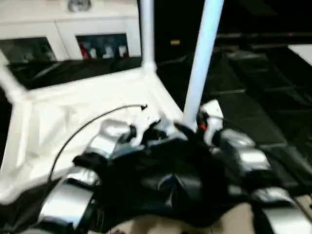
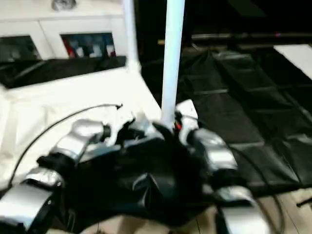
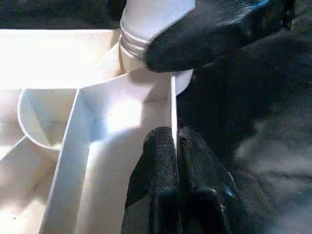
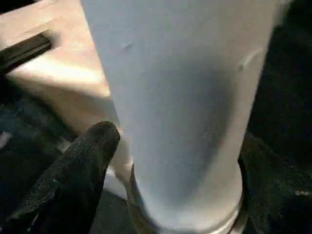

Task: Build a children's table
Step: Rotate leg to tighten

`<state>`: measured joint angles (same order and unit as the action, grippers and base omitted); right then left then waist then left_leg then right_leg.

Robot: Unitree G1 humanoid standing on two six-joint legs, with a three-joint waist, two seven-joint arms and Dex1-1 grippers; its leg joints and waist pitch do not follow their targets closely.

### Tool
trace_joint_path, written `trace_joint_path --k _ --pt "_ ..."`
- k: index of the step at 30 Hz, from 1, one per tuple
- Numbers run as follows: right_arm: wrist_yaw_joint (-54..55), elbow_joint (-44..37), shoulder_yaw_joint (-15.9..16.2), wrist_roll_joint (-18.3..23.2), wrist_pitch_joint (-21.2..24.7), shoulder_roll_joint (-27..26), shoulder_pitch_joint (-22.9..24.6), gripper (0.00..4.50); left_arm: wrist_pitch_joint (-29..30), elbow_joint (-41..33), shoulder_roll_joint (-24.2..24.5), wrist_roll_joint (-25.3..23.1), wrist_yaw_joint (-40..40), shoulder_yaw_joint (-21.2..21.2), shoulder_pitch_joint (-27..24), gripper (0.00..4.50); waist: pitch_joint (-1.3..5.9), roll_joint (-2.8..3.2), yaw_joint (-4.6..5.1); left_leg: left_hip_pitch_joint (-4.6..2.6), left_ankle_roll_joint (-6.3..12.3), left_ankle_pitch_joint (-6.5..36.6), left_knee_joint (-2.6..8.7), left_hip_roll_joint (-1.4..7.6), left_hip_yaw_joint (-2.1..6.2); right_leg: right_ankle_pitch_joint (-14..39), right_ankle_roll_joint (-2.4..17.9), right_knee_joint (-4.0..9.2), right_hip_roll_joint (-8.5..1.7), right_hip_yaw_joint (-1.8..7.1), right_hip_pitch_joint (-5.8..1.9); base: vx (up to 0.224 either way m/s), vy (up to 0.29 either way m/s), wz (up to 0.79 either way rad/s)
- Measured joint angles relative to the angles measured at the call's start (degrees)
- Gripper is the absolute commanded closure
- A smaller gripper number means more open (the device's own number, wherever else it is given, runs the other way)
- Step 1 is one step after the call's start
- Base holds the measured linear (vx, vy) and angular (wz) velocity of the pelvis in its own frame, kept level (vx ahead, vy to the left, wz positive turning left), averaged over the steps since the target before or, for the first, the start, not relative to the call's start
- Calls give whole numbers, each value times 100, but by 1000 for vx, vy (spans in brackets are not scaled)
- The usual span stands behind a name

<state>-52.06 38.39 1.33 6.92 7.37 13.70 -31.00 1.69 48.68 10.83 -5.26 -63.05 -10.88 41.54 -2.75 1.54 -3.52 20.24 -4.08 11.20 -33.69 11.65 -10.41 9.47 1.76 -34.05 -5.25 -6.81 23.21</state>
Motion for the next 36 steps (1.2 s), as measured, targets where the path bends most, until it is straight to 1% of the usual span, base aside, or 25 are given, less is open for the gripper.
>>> trace_joint_path --k 5,10,11,13,15,18,20,23,24,26,28,31,33,35,36 --pt "-899 -443 218 44 169 369 239 66 -84 -102 168 104 -568 -131 -79 450 -1 2 -67 -9 -7 3 -13 2 0 -2 1 0 -1 0 -2 0 0 0" --pt "-1267 -693 364 192 398 503 326 66 -91 -200 242 113 -916 -149 -136 450 -1 3 -138 -12 -14 8 -12 3 1 -2 1 1 -1 -1 1 0 0 0" --pt "-1358 -758 387 198 476 521 340 81 -92 -262 271 118 -989 -152 -176 450 -1 3 -144 -11 -14 8 -12 3 1 -1 0 1 -1 -2 1 0 0 0" --pt "-1431 -812 424 197 532 536 346 81 -106 -285 301 129 -1063 -165 -195 450 -1 3 -154 -11 -14 8 -11 4 1 -1 0 2 -1 -2 1 0 0 0" --pt "-1466 -850 430 196 606 541 347 106 -130 -288 335 160 -1120 -190 -201 450 -1 2 -158 -11 -16 9 -12 3 0 -1 0 2 -1 -2 1 0 0 0" --pt "-1466 -877 447 196 688 546 347 124 -141 -307 363 169 -1172 -193 -226 450 -1 2 -158 -11 -17 10 -12 3 1 -1 -1 2 -1 -2 1 0 0 0" --pt "-1466 -903 461 196 741 553 346 145 -141 -361 375 169 -1177 -193 -259 450 -1 2 -157 -11 -17 10 -12 3 1 -1 -1 1 -1 -2 1 0 0 0" --pt "-1465 -941 460 196 826 557 346 158 -140 -388 381 168 -1181 -196 -274 450 -1 2 -161 -11 -17 10 -12 3 1 0 -1 1 -1 -2 1 0 0 0" --pt "-1464 -956 460 196 850 558 349 173 -140 -388 381 168 -1181 -196 -273 450 -1 2 -161 -11 -17 10 -12 3 1 0 -1 2 -1 -2 1 0 0 0" --pt "-1437 -995 455 195 874 555 372 176 -140 -387 378 167 -1176 -197 -273 450 -1 2 -163 -11 -17 10 -12 3 1 0 -1 1 -1 -2 1 0 0 0" --pt "-1317 -1030 420 195 869 503 418 179 -139 -373 377 162 -1141 -195 -273 450 -1 2 -160 -12 -18 10 -12 3 1 -1 -1 1 -1 -2 1 0 0 0" --pt "-785 -986 292 148 840 263 428 180 -106 -306 360 155 -866 -128 -265 450 -1 2 -141 -17 -28 14 -13 3 1 14 -26 -1 -1 -1 -7 0 0 0" --pt "188 -582 64 27 632 -188 262 181 -41 -114 270 114 -342 10 -186 450 4 -1 -57 -23 -33 13 -19 5 1 12 -26 -8 0 -1 -16 0 0 0" --pt "1029 -226 -113 -27 501 -504 34 181 17 47 140 57 110 58 -55 450 3 1 38 -22 -41 8 -18 2 3 13 -28 3 -1 -2 -12 0 0 0" --pt "1290 -134 -172 -35 462 -580 -28 182 47 75 74 37 261 72 -27 450 3 1 54 -24 -43 7 -21 2 4 13 -28 4 -1 -2 -12 0 0 0"
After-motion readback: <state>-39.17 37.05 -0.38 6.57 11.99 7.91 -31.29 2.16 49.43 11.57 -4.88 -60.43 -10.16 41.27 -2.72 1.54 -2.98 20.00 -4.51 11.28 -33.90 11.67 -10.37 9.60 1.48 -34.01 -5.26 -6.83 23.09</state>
